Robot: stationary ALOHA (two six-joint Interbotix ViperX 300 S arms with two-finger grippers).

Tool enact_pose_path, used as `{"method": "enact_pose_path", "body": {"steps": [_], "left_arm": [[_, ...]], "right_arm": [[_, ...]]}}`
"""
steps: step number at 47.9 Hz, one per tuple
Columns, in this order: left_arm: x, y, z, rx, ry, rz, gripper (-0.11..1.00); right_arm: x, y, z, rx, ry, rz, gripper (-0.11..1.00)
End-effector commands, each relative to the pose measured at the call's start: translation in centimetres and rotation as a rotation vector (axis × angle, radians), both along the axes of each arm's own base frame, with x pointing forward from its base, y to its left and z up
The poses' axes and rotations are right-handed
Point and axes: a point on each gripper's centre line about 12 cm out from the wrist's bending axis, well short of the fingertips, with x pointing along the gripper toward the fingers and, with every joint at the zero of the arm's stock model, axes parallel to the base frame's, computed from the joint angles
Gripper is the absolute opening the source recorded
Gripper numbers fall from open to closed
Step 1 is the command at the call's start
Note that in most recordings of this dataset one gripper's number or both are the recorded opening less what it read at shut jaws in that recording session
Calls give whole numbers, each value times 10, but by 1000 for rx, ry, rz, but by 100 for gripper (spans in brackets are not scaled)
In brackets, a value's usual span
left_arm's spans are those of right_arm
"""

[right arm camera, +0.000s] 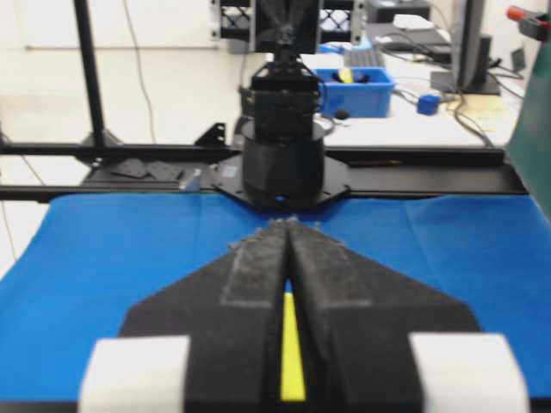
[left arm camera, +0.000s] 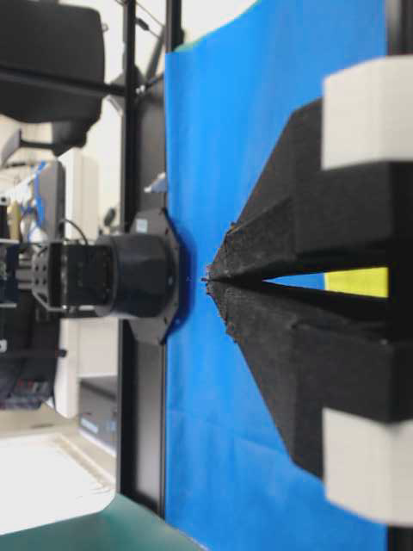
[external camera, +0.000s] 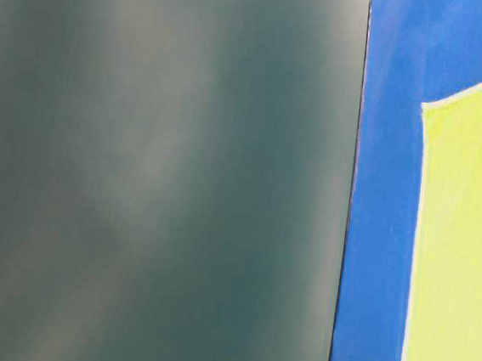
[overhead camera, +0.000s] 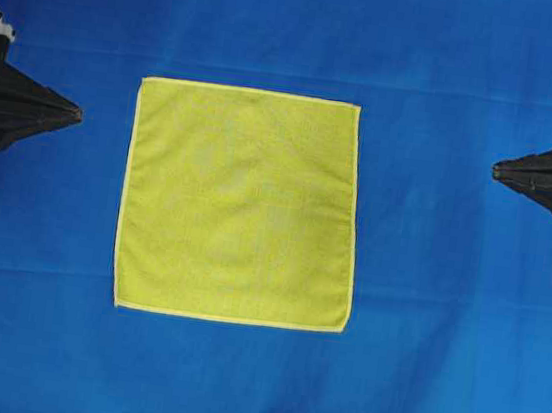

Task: Fold the yellow towel.
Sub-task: 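Move both grippers to the towel's far corners and grasp them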

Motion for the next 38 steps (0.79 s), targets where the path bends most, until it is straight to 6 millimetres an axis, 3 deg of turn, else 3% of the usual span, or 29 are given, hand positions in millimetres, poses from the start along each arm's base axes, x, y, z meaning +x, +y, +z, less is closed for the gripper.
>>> {"method": "enact_pose_path", "body": {"steps": [1,9,16,33,35,38], "left_arm": [[1,0,7,-17,11,-1,2],[1,2,1,-3,121,12,2],[6,18,-16,-12,215,88,2],[31,58,-73,-61,482,246,4],[35,63,-81,-69,517,258,10],[39,69,-94,-80,573,276,25]], "right_arm": [[5,-4,14,13,-23,-21,2],[26,-18,9,32,157,-79,2],[48,-34,-2,51,309,-138,2],[100,-93,-65,114,638,-295,3],[105,-99,-74,122,675,-308,10],[112,-108,-85,129,717,-322,31]]}}
